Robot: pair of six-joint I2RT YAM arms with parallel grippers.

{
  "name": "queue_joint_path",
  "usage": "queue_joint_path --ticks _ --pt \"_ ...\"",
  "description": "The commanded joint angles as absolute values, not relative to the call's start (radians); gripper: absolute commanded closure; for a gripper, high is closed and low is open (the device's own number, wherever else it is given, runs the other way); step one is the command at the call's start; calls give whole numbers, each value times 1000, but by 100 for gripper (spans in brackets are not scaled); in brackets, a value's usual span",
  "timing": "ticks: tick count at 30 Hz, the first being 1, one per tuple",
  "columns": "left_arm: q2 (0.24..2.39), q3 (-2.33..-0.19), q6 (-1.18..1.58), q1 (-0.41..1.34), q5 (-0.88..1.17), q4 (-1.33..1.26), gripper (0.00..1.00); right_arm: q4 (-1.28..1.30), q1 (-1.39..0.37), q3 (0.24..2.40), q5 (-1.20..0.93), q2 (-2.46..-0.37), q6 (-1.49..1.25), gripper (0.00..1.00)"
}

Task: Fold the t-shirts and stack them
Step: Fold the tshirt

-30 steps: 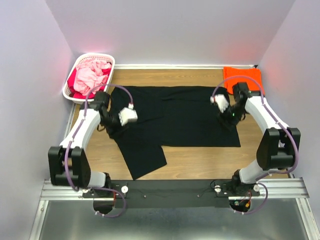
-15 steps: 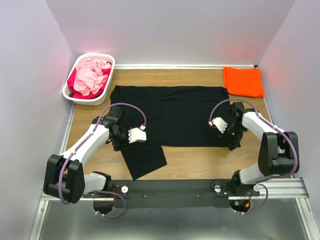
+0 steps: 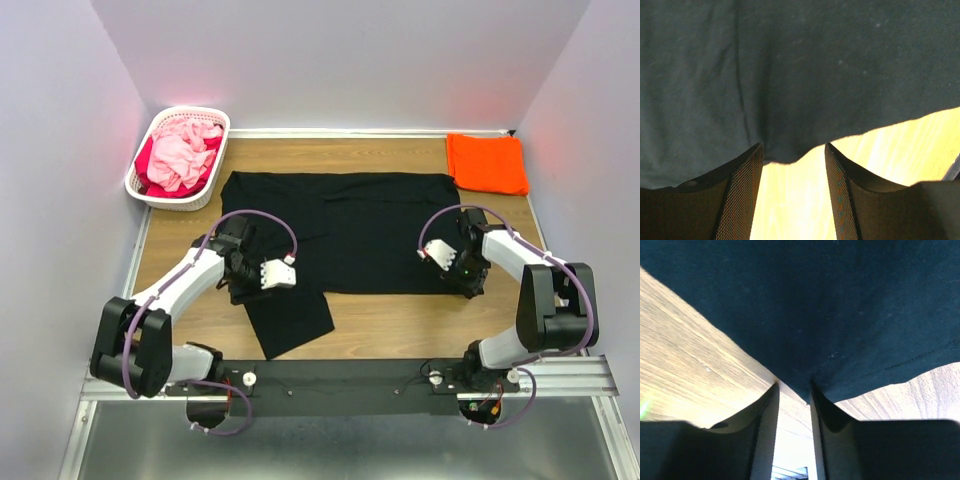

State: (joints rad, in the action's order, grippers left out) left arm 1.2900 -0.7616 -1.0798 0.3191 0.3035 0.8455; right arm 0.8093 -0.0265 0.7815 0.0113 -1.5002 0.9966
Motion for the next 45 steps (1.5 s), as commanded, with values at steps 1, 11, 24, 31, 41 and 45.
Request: queue_joint_path --ticks 1,11,24,31,41,45 --pt "1315 -738 -1062 345 285 792 40 706 -25 745 34 -1554 1005 67" --pt "1393 -690 -1011 451 135 698 46 709 -25 762 32 -1563 989 98" --pt "1299 -761 -1019 466 127 833 100 828 -25 831 5 -1457 988 100" --pt "1203 -839 -1019 433 164 946 100 916 -5 834 -21 -1341 1011 100" --pt "1189 -885 -1028 403 182 986 100 974 23 925 -60 -1344 1022 99" --pt "1160 -897 -1039 393 190 1026 100 1000 23 910 -41 -1313 1055 100"
